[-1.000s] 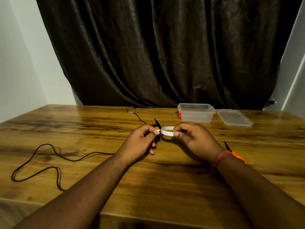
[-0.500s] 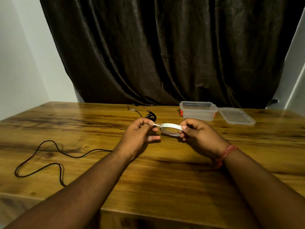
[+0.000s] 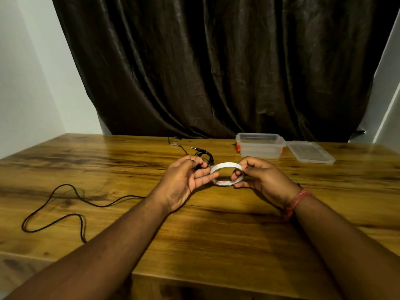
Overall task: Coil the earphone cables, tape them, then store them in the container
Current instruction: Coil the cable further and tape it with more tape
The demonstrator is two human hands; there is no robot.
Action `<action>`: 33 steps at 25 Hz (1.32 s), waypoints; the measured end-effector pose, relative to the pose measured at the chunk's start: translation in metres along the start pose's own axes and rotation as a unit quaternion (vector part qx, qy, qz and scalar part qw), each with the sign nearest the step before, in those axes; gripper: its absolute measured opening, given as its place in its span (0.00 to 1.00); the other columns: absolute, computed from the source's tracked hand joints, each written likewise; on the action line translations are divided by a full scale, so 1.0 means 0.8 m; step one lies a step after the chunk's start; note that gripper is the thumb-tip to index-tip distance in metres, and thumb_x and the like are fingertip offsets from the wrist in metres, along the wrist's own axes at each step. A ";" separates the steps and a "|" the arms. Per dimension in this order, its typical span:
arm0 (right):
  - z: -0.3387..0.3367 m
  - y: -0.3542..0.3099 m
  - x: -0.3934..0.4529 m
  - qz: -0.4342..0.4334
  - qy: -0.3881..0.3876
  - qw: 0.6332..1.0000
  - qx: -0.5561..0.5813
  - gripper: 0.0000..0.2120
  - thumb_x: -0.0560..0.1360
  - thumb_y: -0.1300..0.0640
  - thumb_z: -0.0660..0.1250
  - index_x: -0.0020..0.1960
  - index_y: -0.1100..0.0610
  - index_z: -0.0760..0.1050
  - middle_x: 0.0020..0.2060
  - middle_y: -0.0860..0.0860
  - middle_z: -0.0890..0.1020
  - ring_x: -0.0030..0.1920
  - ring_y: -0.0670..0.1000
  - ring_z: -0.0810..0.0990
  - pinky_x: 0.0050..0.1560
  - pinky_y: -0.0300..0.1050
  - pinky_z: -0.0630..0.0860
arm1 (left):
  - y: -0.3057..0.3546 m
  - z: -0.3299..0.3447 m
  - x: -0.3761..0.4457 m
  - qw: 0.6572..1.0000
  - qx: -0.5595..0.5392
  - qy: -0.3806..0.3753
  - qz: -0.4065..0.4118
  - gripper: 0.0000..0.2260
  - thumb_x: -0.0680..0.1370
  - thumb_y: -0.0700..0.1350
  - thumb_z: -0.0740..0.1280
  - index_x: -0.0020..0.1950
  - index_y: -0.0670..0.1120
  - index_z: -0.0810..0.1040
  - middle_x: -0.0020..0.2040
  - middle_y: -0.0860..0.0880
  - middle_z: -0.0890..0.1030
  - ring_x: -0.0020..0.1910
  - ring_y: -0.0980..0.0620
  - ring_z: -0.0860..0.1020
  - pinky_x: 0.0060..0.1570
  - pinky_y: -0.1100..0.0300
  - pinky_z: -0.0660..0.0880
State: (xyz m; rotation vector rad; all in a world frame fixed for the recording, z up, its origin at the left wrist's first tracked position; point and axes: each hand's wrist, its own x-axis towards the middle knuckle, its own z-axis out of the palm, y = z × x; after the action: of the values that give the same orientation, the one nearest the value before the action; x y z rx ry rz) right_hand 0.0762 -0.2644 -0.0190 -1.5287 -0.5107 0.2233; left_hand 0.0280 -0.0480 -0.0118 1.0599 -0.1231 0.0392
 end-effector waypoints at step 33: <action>-0.012 -0.070 -0.119 0.193 0.087 0.726 -0.654 0.07 0.76 0.54 0.69 0.54 0.51 0.78 0.50 0.51 0.81 0.51 0.52 0.79 0.50 0.45 0.77 | 0.006 0.002 -0.018 0.998 0.053 0.014 0.004 0.07 0.82 0.36 0.58 0.48 0.38 0.75 0.42 0.41 0.76 0.47 0.44 0.82 0.54 0.49 0.81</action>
State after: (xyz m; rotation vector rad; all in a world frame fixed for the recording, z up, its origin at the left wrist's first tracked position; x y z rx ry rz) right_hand -0.0129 -0.3185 0.0196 -3.0334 -0.1193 -0.0110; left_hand 0.0132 -0.0464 -0.0090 1.1650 -0.0998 0.0682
